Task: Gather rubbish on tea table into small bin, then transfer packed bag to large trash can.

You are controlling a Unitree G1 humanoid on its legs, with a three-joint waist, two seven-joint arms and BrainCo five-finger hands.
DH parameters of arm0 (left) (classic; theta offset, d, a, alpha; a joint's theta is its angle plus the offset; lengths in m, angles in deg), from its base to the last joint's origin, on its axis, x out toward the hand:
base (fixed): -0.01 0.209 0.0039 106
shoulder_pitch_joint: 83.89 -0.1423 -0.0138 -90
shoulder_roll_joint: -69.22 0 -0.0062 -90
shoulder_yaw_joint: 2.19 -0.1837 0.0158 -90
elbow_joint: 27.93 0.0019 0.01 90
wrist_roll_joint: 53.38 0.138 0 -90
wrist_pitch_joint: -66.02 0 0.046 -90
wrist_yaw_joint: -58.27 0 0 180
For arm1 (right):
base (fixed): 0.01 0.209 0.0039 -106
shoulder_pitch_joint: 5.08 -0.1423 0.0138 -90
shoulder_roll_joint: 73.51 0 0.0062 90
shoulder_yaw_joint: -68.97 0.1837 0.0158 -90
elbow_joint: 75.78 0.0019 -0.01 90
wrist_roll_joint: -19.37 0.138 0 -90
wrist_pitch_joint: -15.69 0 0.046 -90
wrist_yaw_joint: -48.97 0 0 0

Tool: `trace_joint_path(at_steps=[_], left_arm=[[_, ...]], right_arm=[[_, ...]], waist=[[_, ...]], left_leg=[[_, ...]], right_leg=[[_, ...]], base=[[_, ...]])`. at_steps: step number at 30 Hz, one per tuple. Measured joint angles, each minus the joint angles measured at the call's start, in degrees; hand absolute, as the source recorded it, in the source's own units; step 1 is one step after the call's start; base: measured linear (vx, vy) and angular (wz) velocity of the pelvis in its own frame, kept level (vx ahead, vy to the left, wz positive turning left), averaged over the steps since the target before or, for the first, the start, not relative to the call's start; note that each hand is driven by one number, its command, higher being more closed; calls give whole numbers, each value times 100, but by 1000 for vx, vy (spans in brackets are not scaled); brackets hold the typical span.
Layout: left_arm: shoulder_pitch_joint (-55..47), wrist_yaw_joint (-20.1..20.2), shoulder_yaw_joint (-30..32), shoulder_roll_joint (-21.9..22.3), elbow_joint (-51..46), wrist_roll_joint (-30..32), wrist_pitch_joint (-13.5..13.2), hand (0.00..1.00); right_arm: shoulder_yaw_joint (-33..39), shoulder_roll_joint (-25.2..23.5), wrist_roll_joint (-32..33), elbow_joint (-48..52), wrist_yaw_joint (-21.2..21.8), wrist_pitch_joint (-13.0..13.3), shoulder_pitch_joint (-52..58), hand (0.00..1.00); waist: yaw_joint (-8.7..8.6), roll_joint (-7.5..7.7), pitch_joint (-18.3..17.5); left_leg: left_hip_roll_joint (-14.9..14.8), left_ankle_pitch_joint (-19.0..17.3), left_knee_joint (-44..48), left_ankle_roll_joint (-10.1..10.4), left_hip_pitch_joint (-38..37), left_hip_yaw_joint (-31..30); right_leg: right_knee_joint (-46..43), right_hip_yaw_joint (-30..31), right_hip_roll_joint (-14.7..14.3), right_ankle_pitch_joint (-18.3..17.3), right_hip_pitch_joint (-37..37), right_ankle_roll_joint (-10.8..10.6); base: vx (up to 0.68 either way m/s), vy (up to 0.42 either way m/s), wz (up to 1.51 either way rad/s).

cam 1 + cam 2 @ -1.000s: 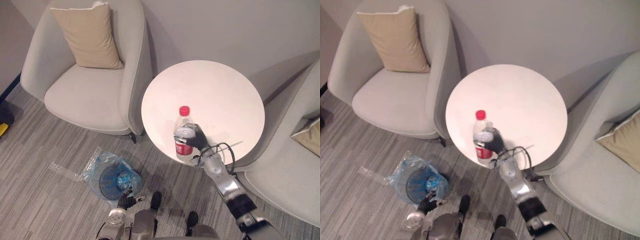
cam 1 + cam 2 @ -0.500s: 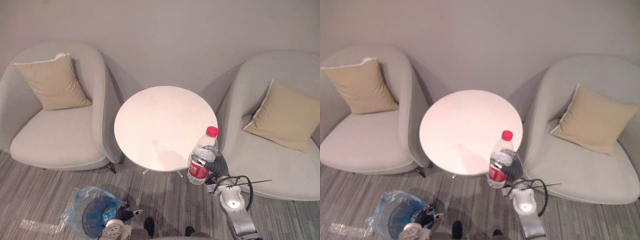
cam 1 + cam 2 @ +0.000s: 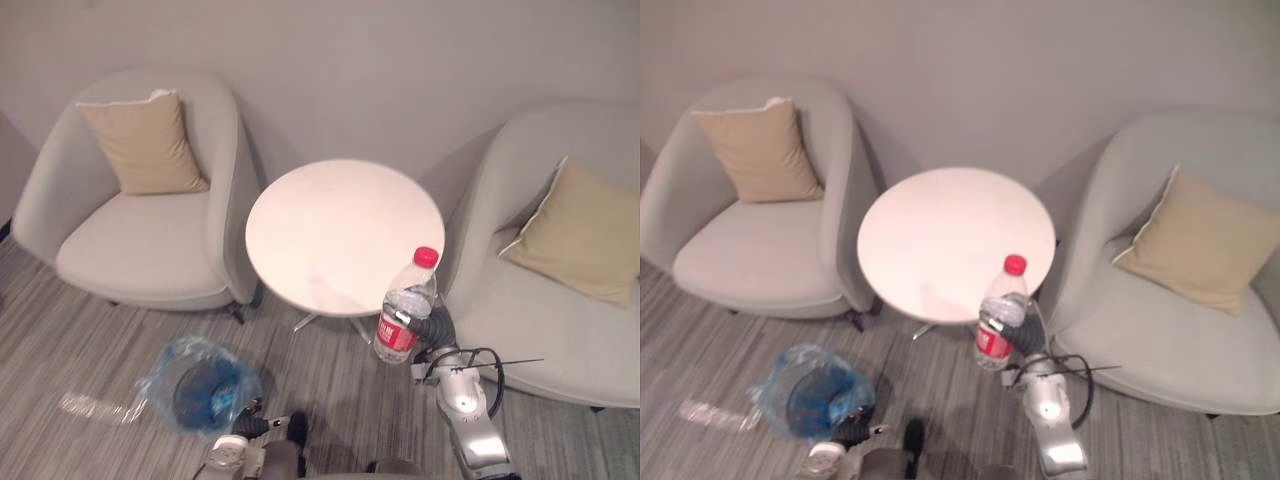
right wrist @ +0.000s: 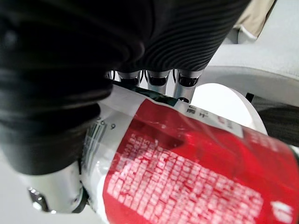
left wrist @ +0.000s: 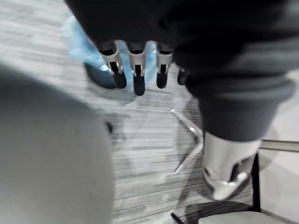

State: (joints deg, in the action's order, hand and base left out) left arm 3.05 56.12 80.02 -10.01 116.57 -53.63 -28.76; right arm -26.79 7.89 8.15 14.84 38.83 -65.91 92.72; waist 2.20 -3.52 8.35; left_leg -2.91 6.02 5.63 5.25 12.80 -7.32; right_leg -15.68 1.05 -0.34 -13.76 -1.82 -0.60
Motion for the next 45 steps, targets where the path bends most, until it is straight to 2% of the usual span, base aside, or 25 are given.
trace_joint_path(at_steps=[1,3,4,6,7,9,11,12,13,15,21,24,26,28,29,30,31,33,34,35,37,38,39,41,45], left_arm=[[-6,1,-8,8,-50,-5,10,0],[12,8,-6,-29,-45,-4,17,0],[82,7,-17,-76,-78,3,13,0],[78,5,-49,-70,-101,8,12,0],[37,-1,-77,-49,-63,17,44,0],[5,-2,-200,-27,-44,29,61,0],[2,-8,-302,-20,-32,136,64,0],[5,-5,-344,-2,4,234,63,0],[12,-7,-345,-11,15,250,64,0],[8,-26,-339,-160,9,248,57,0],[-25,-132,-335,-198,83,276,57,0],[-25,-161,-302,-201,83,261,54,0],[-26,-187,-257,-216,70,223,49,0],[-29,-244,-258,-219,74,219,43,0],[-41,-267,-255,-237,76,210,37,0],[-44,-269,-228,-245,71,181,37,0],[-43,-269,-220,-245,51,153,33,0],[-31,-298,-144,-255,96,68,56,0],[-31,-302,-104,-248,108,57,56,0],[-18,-316,-10,-215,184,17,58,0],[-9,-314,-14,-207,243,19,57,0],[5,-303,14,-184,302,21,49,0],[14,-304,36,-66,311,23,36,0],[-2,-291,128,-3,310,45,31,0],[6,-260,211,19,314,164,39,0]], right_arm=[[-16,3,-1,1,-4,0,-10,100],[8,-24,0,2,-12,1,-11,100],[86,-55,12,-16,-66,2,-41,100],[208,-11,22,-73,-143,-2,-26,100],[289,-14,72,-148,-175,-4,14,100],[346,-14,118,-154,-228,-13,68,100],[380,-47,118,-154,-222,-21,92,100],[418,-91,120,-153,-225,-31,83,100],[471,-114,120,-158,-224,-40,81,100],[466,-438,117,-180,-212,-59,120,100],[445,-500,117,-329,-212,-59,82,100],[424,-502,109,-702,-212,-148,53,100],[294,-474,59,-796,-206,-189,44,100],[262,-472,-5,-802,-202,-210,39,100],[258,-471,-7,-801,-202,-212,42,100],[259,-450,-7,-798,-206,-211,32,100],[265,-450,-7,-814,-207,-210,21,100],[219,-454,-8,-851,-194,-207,-35,100],[221,-451,-7,-867,-192,-205,-53,100],[223,-396,-4,-960,-192,-202,-112,100],[231,-328,-2,-965,-190,-202,-66,100],[260,-239,0,-905,-190,-198,11,100],[307,-184,4,-904,-178,-205,20,100],[348,-81,8,-892,-166,-204,-10,100],[413,-139,80,-863,-116,-203,119,100]], waist=[[4,-60,29],[5,32,72],[-20,76,109],[-132,132,133],[-221,25,68],[-264,-28,36],[-261,-38,32],[-262,-117,-8],[-261,-89,4],[-189,146,-34],[-165,197,-162],[-136,250,-132],[-119,341,-98],[-121,349,-86],[-144,346,-90],[-171,358,-80],[-174,334,-66],[-216,326,-48],[-217,314,-39],[-225,276,-10],[-265,306,-14],[-299,372,-17],[-270,182,-20],[-277,19,-13],[-317,65,20]], left_leg=[[-167,-41,-209,49,-17,110],[-247,-317,-386,-10,36,513],[-180,-296,159,-303,260,783],[-108,-358,1119,-454,429,1186],[-265,-774,1785,-513,372,1533],[-484,-1212,1919,-377,36,1838],[-577,-1368,1502,-199,-349,1985],[-554,-1411,853,-87,-602,1967],[-503,-1423,568,-68,-700,1928],[-202,-1219,200,-167,-871,1771],[195,-1064,-207,-408,-984,1649],[344,-1143,-194,-490,-980,1595],[469,-1498,255,-527,-880,1509],[504,-1680,488,-591,-876,1372],[514,-1730,552,-616,-906,1194],[487,-1742,547,-638,-1001,1037],[471,-1736,553,-656,-1019,970],[292,-1742,495,-669,-1087,610],[256,-1742,467,-668,-1121,566],[185,-1737,351,-659,-1280,343],[255,-1737,337,-606,-1370,231],[351,-1837,362,-449,-1451,83],[226,-1860,357,-400,-1477,31],[89,-1878,319,-350,-1464,41],[-16,-1929,1016,-83,-1295,247]], right_leg=[[15,-119,-121,96,-12,102],[270,-369,-33,285,-37,227],[279,-569,162,366,-164,274],[337,-870,388,468,-235,247],[435,-1112,466,550,-201,225],[478,-1352,567,605,-217,159],[540,-1579,612,671,-205,52],[653,-1702,587,746,-176,-70],[750,-1775,589,800,-120,-142],[1123,-1844,742,989,163,-306],[1220,-1835,1034,1036,196,-492],[971,-1843,1205,768,174,-637],[286,-1833,1464,466,52,-750],[-278,-1657,1544,432,-75,-761],[-869,-1385,1536,485,-254,-656],[-1348,-1161,1487,524,-490,-363],[-1480,-1079,1451,397,-592,-333],[-1339,-740,733,-53,-869,-258],[-1272,-697,623,-67,-918,-232],[-893,-651,214,-27,-1109,-196],[-322,-599,125,303,-1099,-180],[-28,-562,174,861,-1057,81],[32,-672,112,902,-961,100],[257,-784,12,897,-846,107],[550,-969,-55,852,-382,175]], base=[[-201,-151,45],[-221,-109,59],[-201,-70,76],[-173,-59,84],[-97,19,73],[-88,95,87],[-88,154,88],[-83,177,82],[-96,220,81],[-49,170,54],[-9,140,15],[38,95,19],[109,93,22],[177,84,34],[249,97,61],[243,60,57],[258,-19,63],[238,-96,73],[260,-146,80],[220,-131,57],[211,-126,84],[266,-131,91],[271,-114,62],[237,-97,20],[177,-67,43]])
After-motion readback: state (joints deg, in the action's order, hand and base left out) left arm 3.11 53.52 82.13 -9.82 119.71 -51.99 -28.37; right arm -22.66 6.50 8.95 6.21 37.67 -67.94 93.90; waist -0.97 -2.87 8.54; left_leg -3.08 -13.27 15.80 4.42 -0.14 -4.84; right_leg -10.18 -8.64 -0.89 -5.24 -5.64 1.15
